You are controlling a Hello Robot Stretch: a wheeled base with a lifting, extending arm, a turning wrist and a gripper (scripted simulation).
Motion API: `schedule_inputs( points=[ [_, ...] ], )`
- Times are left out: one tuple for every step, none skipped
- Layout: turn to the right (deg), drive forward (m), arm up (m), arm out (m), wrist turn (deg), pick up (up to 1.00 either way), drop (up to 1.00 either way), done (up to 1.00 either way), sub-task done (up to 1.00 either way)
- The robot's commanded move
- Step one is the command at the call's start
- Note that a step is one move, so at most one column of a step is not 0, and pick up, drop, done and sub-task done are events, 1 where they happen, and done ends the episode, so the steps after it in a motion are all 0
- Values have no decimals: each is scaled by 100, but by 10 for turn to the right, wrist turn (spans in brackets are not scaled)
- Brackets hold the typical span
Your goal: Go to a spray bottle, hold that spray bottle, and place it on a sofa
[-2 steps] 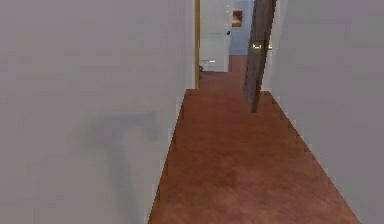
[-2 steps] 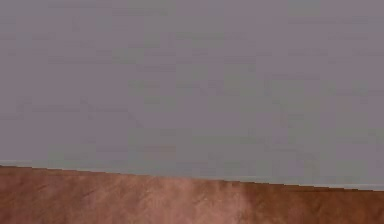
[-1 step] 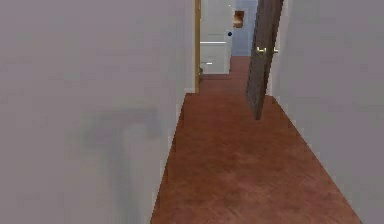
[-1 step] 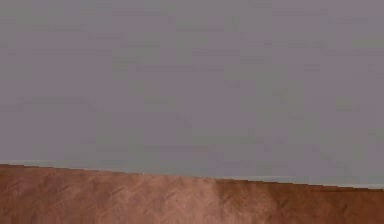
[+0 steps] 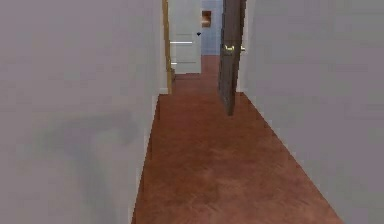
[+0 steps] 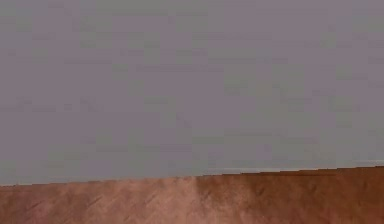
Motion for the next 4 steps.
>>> schedule_inputs(
  points=[
    [30,0,0,0,0,0,0,0,0],
    [0,100,0,0,0,0,0,0,0],
    [0,100,0,0,0,0,0,0,0],
    [0,100,0,0,0,0,0,0,0]
  ],
)
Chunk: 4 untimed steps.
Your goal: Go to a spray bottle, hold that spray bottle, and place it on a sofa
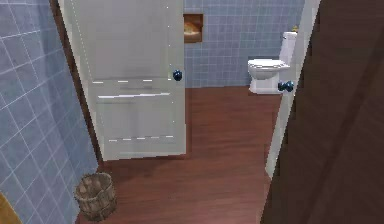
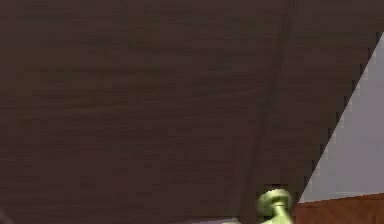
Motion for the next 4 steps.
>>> schedule_inputs(
  points=[
    [0,60,0,0,0,0,0,0,0],
    [120,0,0,0,0,0,0,0,0],
    [0,80,0,0,0,0,0,0,0],
    [210,0,0,0,0,0,0,0,0]
  ],
)
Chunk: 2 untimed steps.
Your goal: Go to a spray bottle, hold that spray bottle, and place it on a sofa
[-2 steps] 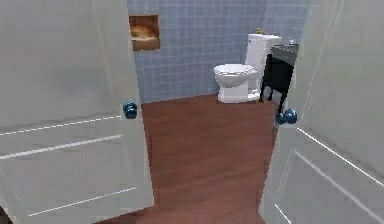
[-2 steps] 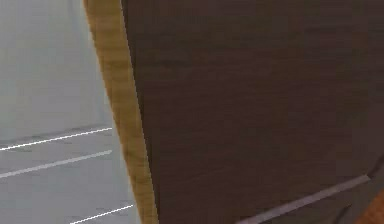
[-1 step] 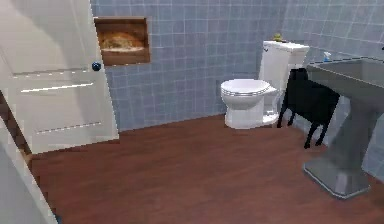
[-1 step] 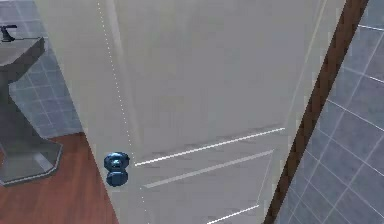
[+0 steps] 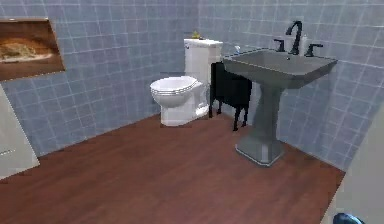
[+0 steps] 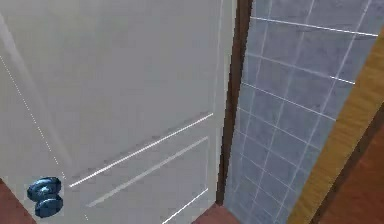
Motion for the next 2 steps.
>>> schedule_inputs(
  points=[
    [0,100,0,0,0,0,0,0,0],
    [0,65,0,0,0,0,0,0,0]
  ],
)
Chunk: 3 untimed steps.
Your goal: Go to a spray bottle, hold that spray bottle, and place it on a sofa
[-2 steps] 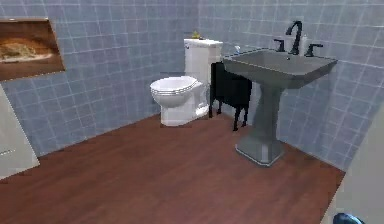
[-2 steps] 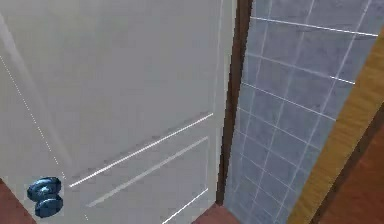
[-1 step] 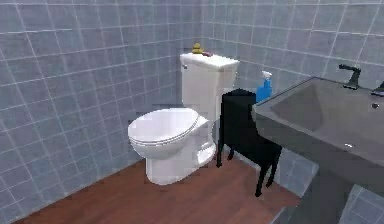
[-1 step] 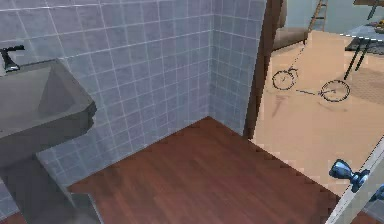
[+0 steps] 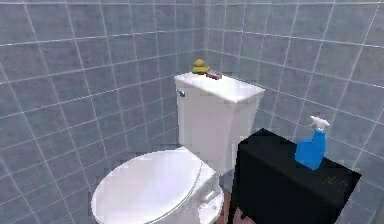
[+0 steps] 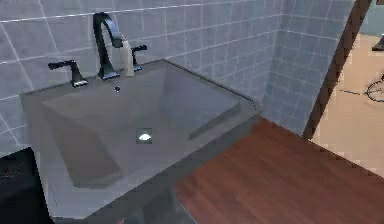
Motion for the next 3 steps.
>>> schedule_inputs(
  points=[
    [-450,0,0,0,0,0,0,0,0],
    [450,0,0,0,0,0,0,0,0],
    [30,0,0,0,0,0,0,0,0]
  ],
)
